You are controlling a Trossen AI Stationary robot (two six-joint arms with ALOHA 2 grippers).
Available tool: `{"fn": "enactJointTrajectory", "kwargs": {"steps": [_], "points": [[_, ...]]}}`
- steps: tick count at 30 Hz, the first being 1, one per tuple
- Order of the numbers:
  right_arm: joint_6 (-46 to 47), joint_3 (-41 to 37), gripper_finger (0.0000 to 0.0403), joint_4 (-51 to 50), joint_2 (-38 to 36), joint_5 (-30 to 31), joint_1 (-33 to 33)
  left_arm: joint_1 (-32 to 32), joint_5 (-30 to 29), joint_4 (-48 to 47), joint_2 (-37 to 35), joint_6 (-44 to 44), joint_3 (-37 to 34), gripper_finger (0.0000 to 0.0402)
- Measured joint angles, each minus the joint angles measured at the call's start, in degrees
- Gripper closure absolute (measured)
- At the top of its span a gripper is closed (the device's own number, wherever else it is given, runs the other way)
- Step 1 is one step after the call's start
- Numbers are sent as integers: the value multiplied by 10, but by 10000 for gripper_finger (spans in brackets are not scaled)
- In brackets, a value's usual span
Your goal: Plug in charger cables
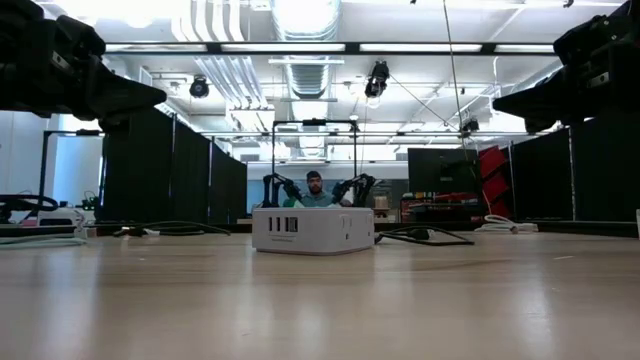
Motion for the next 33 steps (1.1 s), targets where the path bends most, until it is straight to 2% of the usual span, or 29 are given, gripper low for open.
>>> {"fn": "enactJointTrajectory", "kwargs": {"steps": [7, 12, 16, 23, 29, 33], "points": [[0, 0, 403, 0, 0, 0, 0, 0, 0, 0, 0, 0, 0, 402], [-58, 0, 403, 17, 0, -1, 0, 0, 0, 0, 0, 0, 0, 402], [-70, 0, 403, 13, 0, -1, 0, 0, 0, 0, 0, 0, 0, 402], [-55, 0, 403, 16, 0, -1, 0, 0, 0, 0, 0, 0, 0, 402], [21, 0, 403, 4, 0, 0, 0, 0, 0, 0, 0, 0, 0, 402], [38, 0, 403, 1, 7, 1, 0, 0, 0, 0, 0, 0, 0, 402]]}}
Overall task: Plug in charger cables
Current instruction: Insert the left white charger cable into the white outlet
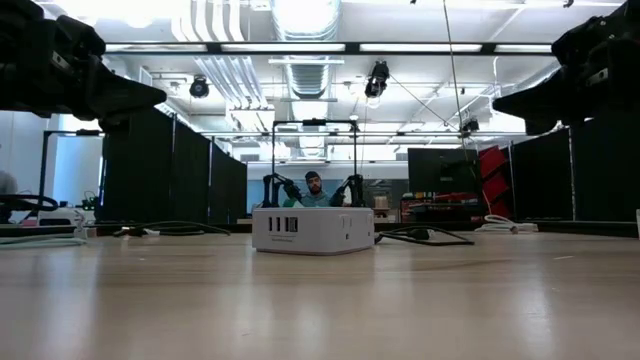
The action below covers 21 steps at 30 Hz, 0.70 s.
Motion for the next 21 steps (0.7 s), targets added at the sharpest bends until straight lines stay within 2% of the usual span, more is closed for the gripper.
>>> {"fn": "enactJointTrajectory", "kwargs": {"steps": [3, 5, 8, 11, 15, 19, 21], "points": [[-26, 0, 403, 10, 9, 0, 0, 0, -6, 0, 0, 9, 0, 402], [-62, 0, 403, 42, 17, -1, 0, 1, -24, 0, 0, 32, 0, 402], [-67, 0, 403, 44, 28, 2, 0, 1, -26, 27, 1, 76, 0, 402], [-65, 0, 403, 45, 47, 34, 0, 1, -26, 65, 1, 70, 0, 402], [-1, 0, 403, 40, 88, 43, 0, 2, -56, 75, 10, 56, 0, 402], [66, 0, 403, 38, 143, 44, 0, 2, -80, 32, 47, 69, 2, 402], [83, 0, 403, 44, 170, 44, 0, 2, -104, -22, 75, 67, 25, 402]]}}
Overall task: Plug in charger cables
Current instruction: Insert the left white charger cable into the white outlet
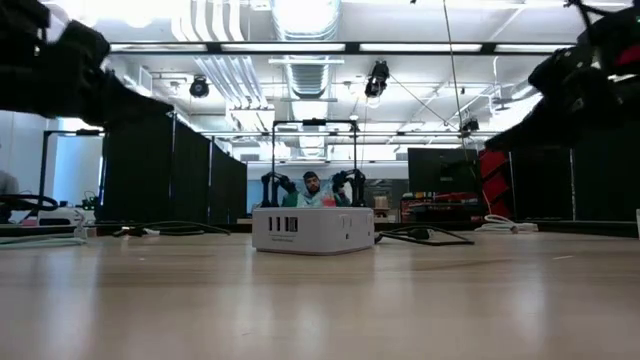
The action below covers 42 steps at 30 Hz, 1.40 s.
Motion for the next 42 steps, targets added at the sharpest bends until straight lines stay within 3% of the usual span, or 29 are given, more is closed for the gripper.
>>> {"fn": "enactJointTrajectory", "kwargs": {"steps": [4, 7, 12, 18, 24, 32, 42], "points": [[7, 0, 403, 3, 41, 1, 0, 0, -89, -164, 74, -54, 96, 392], [8, 0, 403, 8, 60, 12, 0, 0, -105, -235, 145, -117, 157, 374], [8, 0, 403, 46, 75, 15, 0, 0, -71, -307, 256, -171, 242, 332], [4, 0, 403, 63, 74, 15, 0, 28, -18, -510, 406, -265, 367, 280], [-7, 0, 403, 64, 73, 14, 0, 69, 60, -687, 547, -276, 454, 243], [-27, 0, 403, 79, 73, 10, 0, 116, 186, -721, 682, -200, 465, 227], [-50, 0, 403, 80, 73, 10, 0, 175, 178, -732, 796, -145, 465, 254]]}}
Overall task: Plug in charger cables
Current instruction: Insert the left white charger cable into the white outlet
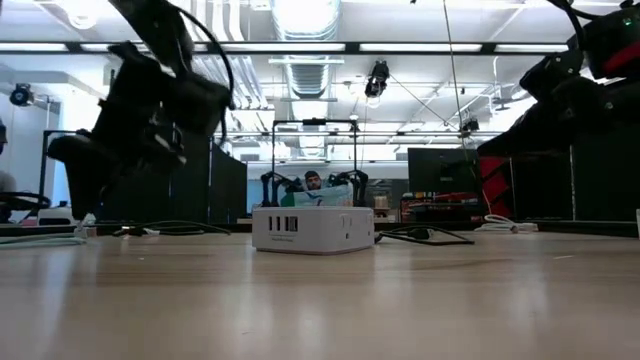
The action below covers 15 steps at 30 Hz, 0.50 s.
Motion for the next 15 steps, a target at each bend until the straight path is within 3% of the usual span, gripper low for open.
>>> {"fn": "enactJointTrajectory", "kwargs": {"steps": [10, 15], "points": [[3, 0, 403, 10, 0, 0, 0, 79, -58, -3, 62, 86, -1, 226], [22, 0, 403, 10, 0, 0, 0, 84, -29, -1, 68, 98, -1, 219]]}}
